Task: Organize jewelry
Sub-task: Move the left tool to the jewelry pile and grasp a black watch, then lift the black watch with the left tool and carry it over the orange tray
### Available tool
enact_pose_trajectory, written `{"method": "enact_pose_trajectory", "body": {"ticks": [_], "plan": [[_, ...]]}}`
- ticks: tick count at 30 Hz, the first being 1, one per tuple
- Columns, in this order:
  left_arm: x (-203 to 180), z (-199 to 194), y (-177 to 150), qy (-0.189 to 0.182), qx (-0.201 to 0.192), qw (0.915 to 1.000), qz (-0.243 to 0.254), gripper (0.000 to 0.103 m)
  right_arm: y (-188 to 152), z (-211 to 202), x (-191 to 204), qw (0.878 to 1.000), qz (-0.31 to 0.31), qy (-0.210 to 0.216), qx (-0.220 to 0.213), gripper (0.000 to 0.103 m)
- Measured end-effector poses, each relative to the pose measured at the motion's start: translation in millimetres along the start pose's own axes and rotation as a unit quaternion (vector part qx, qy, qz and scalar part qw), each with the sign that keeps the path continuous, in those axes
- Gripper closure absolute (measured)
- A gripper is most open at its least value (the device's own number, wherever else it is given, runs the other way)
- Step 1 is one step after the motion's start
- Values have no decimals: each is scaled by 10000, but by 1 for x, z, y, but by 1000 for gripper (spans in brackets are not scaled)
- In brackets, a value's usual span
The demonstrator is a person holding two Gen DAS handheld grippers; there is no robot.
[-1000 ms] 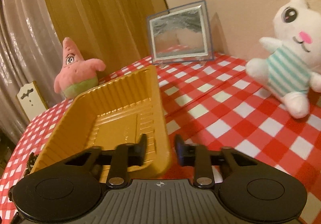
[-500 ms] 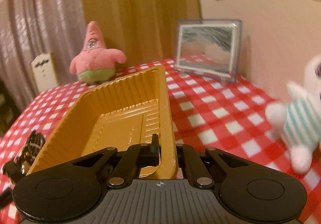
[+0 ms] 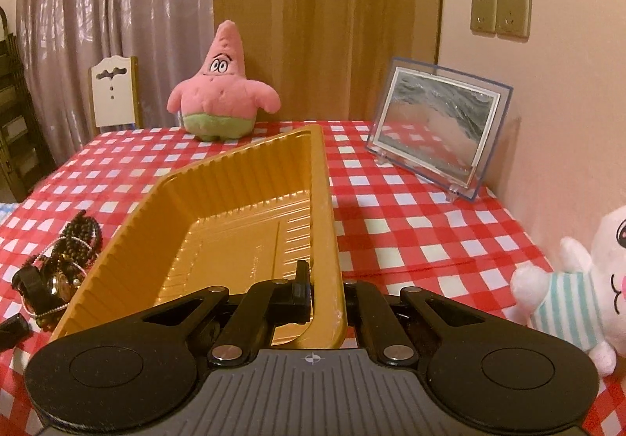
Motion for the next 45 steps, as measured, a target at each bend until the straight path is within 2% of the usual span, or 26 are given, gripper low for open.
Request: {"method": "enact_pose_trajectory", "body": {"ticks": [3,7,15,20,26,30,35,42,45], "plan": [[-2,1,-2,-43,-6,10000,47,85,1,0,0,10000,-1,-1,41,99],[-5,-2,-3,-41,-61,10000,41,86,2,1,-1,10000,-50,24,81,99],[-11,-25,11,-66,-314,9990,-304,86,4,1,-1,9998,-186,37,82,100],[-35,-47,29,-414,-594,9965,-412,86,5,2,-1,9996,-273,54,111,100],[-89,-44,52,-894,-755,9927,-297,86,9,2,1,9984,-562,14,60,100],[-125,-28,59,-1219,-630,9902,-268,86,9,3,2,9974,-720,7,5,100],[-155,-5,55,-1234,-392,9912,-265,86,7,7,0,9968,-796,19,-2,100],[-159,6,45,-1238,-84,9909,-519,84,7,11,-3,9961,-882,58,-16,99],[-153,-4,43,-1260,-125,9900,-616,82,8,12,-3,9958,-911,62,-29,99]]}}
Point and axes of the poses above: each gripper's, at about its wrist camera, not at the fingertips, and z roughly the way its jaws point, x to its left, y to its top, the point moved 5 cm from there along z, roughly the way its jaws point, and after that the axes turned 14 degrees about -z, right-handed, at the moved point
